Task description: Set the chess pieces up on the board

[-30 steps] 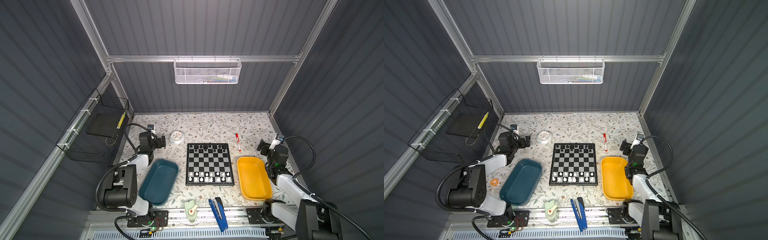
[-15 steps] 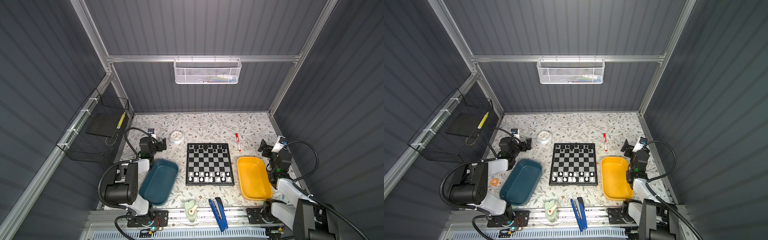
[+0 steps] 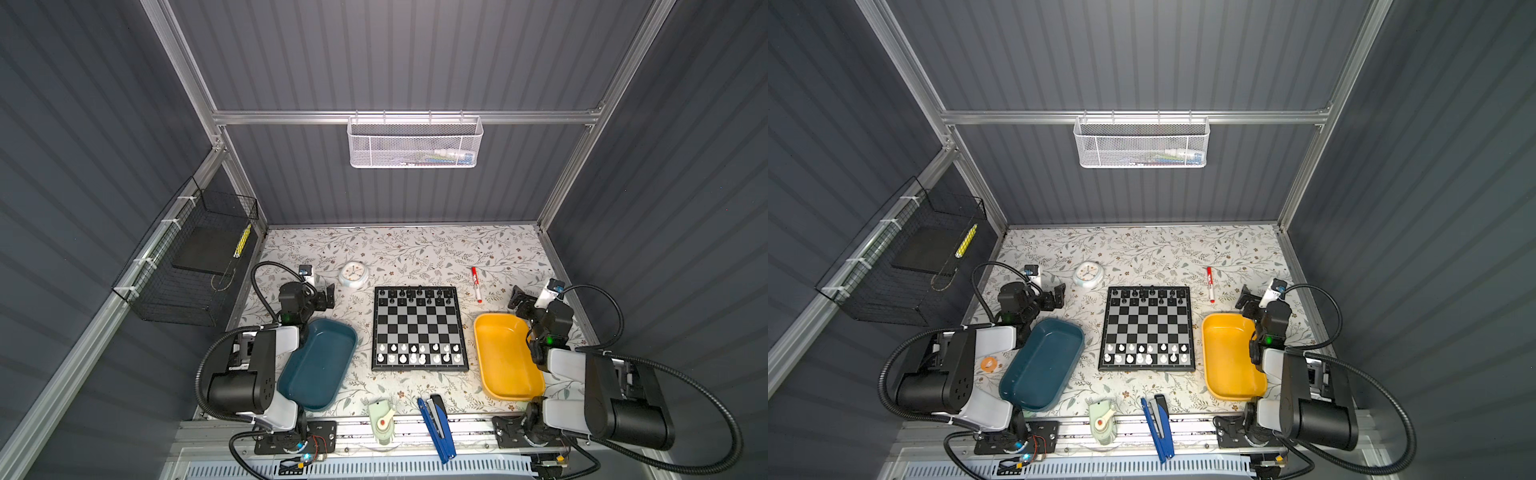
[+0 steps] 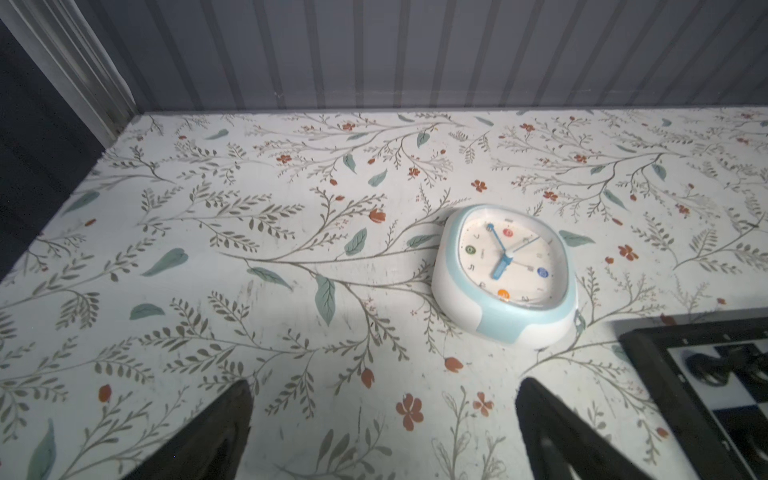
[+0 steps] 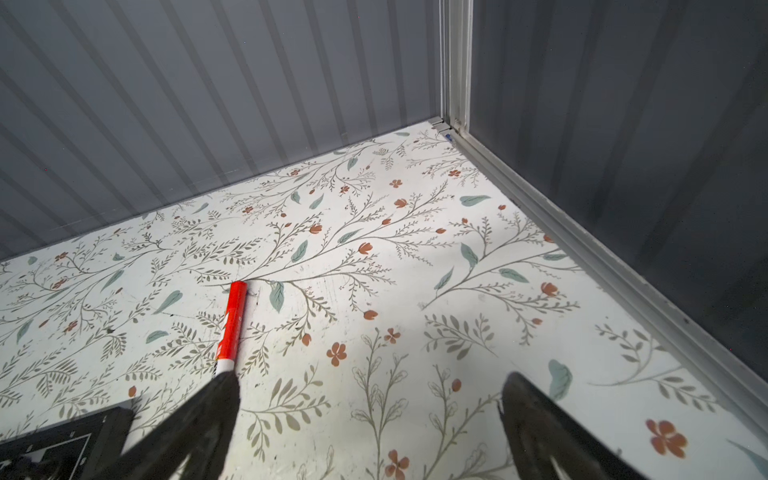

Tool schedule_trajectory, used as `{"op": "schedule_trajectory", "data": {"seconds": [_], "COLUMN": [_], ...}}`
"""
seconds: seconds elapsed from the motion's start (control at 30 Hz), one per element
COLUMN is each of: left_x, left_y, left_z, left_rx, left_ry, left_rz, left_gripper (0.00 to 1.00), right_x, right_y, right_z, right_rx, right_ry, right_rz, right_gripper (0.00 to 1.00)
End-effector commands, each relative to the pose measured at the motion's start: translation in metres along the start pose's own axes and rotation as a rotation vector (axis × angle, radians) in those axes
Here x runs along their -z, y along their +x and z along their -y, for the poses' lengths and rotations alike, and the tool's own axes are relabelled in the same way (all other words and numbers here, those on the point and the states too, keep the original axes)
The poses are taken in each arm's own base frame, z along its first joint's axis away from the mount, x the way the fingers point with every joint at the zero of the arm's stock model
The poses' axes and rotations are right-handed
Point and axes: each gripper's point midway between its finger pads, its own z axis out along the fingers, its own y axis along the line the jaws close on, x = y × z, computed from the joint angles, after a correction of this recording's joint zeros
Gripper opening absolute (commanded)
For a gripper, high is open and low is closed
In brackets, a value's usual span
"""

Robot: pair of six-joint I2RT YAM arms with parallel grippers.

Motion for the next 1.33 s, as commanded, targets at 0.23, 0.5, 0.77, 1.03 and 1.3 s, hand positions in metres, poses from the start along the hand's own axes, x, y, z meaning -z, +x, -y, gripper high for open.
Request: {"op": "schedule_trajectory", "data": {"seconds": [0.23, 0.5, 0.77, 1.03, 1.3], "left_x": [-0.003, -0.004, -0.010, -0.011, -0.011], "left_y": [0.020, 0.019, 0.021, 0.020, 0.021], "left_z": [-0.008, -0.011, -0.029, -0.029, -0.029], "left_rx": [-0.020, -0.008, 0.040, 0.037, 0.034], "left_ry": [-0.035, -0.050, -0.149, -0.151, -0.153], "left_rz": [0.066, 0.076, 0.036, 0.033, 0.026], "left_gripper": [1.00, 1.00, 0.99, 1.00, 1.00], "right_x": [-0.001, -0.017, -0.020, -0.022, -0.021], "right_y": [-0.010, -0.010, -0.008, -0.005, -0.004], "right_z": [-0.018, -0.030, -0.034, -0.045, -0.047], "right_rx": [0.046, 0.079, 0.110, 0.138, 0.145], "right_ry": [-0.076, -0.114, -0.091, -0.154, -0.159], "right_rz": [0.103, 0.041, 0.031, 0.002, 0.004], "right_gripper": [0.99, 0.99, 0.99, 0.99, 0.99]}}
